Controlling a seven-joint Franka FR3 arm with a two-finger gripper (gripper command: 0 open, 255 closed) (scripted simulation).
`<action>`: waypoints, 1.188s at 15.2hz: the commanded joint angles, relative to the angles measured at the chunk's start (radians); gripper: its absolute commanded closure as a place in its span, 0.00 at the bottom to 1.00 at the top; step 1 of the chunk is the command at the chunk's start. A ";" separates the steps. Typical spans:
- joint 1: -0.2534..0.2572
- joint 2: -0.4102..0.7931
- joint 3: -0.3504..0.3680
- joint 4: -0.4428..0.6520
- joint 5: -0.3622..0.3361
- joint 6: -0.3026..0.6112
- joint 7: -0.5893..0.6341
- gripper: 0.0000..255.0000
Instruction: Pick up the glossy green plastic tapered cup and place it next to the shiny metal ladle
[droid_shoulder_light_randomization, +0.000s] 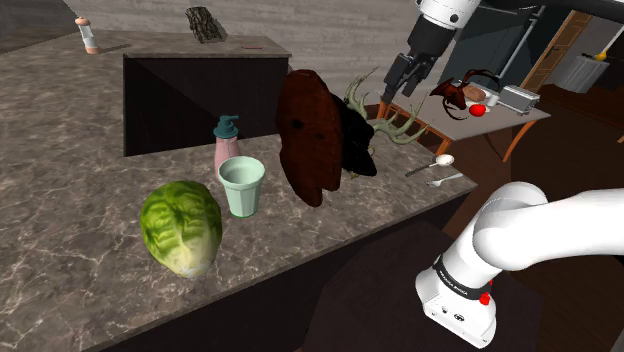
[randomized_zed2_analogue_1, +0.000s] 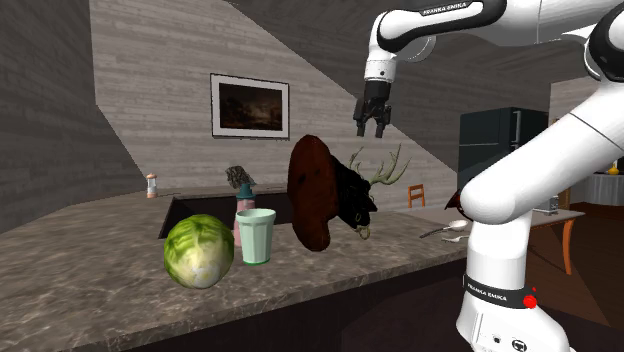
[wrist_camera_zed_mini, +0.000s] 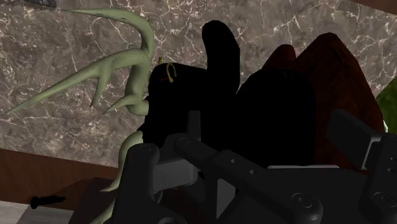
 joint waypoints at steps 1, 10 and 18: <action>0.000 0.000 0.000 0.000 0.000 0.000 0.000 0.00; 0.011 0.182 0.111 -0.071 0.106 0.243 0.174 0.00; 0.015 0.421 0.207 -0.041 0.165 0.455 0.318 0.00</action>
